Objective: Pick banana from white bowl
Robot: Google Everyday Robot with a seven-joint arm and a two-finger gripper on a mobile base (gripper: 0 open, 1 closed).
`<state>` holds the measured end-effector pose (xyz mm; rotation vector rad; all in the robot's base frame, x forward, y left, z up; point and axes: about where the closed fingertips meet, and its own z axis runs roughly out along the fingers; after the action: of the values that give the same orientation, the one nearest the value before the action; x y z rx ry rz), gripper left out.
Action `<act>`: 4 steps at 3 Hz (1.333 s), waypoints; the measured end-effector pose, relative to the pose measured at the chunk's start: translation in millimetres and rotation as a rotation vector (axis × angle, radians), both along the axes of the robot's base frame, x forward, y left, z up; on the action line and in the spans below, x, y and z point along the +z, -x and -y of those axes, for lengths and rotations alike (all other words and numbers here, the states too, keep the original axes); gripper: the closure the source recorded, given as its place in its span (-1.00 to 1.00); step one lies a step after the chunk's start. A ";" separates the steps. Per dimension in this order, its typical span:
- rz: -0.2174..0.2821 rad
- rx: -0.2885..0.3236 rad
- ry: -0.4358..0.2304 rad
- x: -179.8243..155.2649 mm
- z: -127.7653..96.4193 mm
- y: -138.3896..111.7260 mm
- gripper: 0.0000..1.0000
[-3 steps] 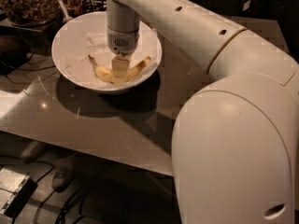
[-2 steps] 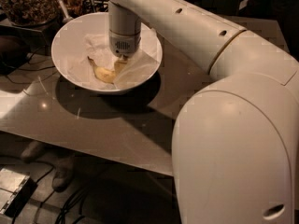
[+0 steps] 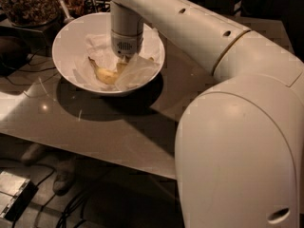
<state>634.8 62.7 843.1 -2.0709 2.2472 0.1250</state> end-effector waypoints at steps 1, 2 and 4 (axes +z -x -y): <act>0.024 0.005 -0.026 4.3 -2.9 -1.4 1.00; 0.068 0.014 -0.066 25.3 1.3 9.4 1.00; 0.122 0.062 -0.099 55.3 8.0 23.7 1.00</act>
Offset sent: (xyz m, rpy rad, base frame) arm -0.0327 -0.0161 0.0617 0.0980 -0.1090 0.0257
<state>611.1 54.7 898.4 -2.0397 2.0645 0.1080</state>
